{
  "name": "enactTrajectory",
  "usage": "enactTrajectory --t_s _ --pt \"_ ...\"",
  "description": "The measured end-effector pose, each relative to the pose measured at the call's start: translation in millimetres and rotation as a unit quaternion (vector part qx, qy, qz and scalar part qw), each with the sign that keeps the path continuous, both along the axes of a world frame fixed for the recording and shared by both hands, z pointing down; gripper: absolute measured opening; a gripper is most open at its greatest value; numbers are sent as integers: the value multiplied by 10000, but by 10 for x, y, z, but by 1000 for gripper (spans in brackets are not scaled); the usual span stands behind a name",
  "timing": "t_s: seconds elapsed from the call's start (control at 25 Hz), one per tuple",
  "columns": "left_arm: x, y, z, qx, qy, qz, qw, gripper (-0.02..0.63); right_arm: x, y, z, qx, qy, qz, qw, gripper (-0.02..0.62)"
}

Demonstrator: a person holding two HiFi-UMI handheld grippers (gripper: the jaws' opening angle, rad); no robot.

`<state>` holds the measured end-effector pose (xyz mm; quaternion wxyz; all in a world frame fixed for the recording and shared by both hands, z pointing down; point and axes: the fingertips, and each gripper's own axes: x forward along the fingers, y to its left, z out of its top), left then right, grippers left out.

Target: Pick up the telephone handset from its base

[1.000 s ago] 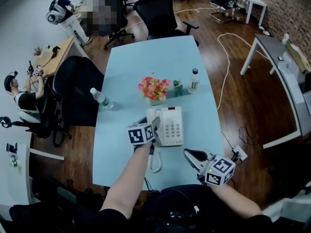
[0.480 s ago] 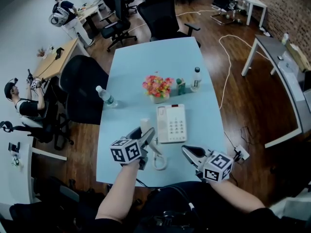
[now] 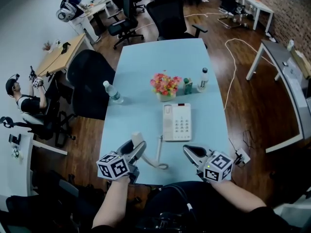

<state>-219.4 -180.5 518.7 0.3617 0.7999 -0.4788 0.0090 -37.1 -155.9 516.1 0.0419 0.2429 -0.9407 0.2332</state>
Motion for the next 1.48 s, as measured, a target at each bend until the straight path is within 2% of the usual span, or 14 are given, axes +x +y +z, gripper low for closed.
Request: enactTrajectory --t_s 0.28,0.56,0.72,0.96,1.48 --pt "-138 143 97 -49 150 -248 9996 244 -96 28 52 75 184 -138 9997 17" --pt "-40 94 132 -87 68 -116 9999 244 -161 98 91 151 350 -337 9987 15" --pt "41 86 158 -95 -64 -29 9999 244 -108 88 84 175 316 -253 9990 15" --pt "148 72 174 -133 3 36 9999 244 -97 115 78 146 297 -255 9991 15" --pt "137 22 169 -76 35 -18 10000 244 -143 215 89 114 305 -373 9988 15"
